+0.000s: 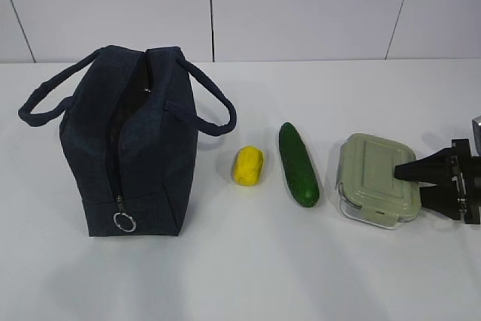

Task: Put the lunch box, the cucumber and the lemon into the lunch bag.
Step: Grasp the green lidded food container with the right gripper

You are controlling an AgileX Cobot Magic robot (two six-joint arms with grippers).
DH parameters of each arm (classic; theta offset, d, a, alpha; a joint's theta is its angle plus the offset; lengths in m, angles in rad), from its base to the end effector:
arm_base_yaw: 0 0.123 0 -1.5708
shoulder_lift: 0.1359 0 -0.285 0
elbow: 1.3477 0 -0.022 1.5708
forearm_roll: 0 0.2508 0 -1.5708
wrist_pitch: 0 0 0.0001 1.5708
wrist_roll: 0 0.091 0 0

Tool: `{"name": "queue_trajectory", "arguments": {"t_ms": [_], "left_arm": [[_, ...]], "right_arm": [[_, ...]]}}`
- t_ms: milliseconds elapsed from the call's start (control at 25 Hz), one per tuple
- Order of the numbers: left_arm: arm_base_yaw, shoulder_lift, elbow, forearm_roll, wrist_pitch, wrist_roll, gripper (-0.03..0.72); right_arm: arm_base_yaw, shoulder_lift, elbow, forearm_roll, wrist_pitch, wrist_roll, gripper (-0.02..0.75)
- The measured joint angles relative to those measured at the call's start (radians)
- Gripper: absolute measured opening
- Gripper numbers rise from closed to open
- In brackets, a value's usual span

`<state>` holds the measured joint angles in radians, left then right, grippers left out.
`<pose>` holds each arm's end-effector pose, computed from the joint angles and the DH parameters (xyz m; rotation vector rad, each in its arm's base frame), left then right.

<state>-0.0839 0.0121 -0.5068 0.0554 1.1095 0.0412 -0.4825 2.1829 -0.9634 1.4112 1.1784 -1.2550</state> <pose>-0.0055 0.0050 0.2755 0.1271 2.0935 0.0411 0.3246 -0.0762 0.0771 0.4167 2.3341 1.4494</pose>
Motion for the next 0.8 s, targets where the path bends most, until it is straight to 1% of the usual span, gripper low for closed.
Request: {"name": "queue_trajectory", "arguments": {"t_ms": [400, 640, 800], "left_arm": [[0.000, 0.000, 0.000, 0.000, 0.000, 0.000, 0.239], [0.000, 0.000, 0.000, 0.000, 0.000, 0.000, 0.238], [0.000, 0.000, 0.000, 0.000, 0.000, 0.000, 0.238]], "right_arm": [[0.000, 0.000, 0.000, -0.002, 0.000, 0.014, 0.428], [0.000, 0.000, 0.000, -0.002, 0.004, 0.023, 0.393], [0.000, 0.000, 0.000, -0.002, 0.003, 0.027, 0.392]]}}
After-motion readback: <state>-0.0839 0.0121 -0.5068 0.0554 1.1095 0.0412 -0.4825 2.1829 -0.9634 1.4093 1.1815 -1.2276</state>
